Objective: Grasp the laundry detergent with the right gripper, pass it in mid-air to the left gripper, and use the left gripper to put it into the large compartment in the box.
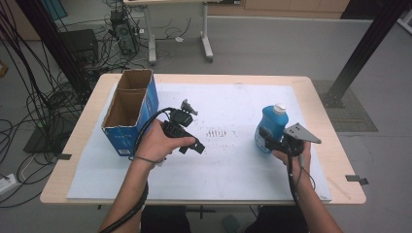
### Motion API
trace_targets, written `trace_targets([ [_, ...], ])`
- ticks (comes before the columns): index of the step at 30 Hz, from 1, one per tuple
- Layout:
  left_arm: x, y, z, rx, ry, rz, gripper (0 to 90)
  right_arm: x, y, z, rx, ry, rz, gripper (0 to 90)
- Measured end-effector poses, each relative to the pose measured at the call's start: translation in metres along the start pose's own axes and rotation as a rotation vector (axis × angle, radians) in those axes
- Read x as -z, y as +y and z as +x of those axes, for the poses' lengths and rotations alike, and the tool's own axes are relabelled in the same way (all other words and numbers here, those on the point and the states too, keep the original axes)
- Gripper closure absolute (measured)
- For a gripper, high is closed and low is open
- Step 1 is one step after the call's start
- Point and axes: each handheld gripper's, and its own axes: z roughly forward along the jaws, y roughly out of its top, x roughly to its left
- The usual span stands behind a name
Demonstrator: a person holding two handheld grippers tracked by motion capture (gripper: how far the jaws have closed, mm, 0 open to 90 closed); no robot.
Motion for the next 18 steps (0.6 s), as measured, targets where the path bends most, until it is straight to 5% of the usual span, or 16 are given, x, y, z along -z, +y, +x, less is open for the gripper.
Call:
trace_targets([
  [8, 0.018, 0.018, -0.002, -0.058, 0.029, 0.013, 12.3, 0.002, 0.023, -0.005, 0.003, 0.076, 0.023, 44.4],
  [18, 0.046, 0.038, -0.007, -0.166, 0.036, 0.03, 12.1, 0.002, 0.053, -0.007, 0.043, 0.253, 0.035, 44.3],
])
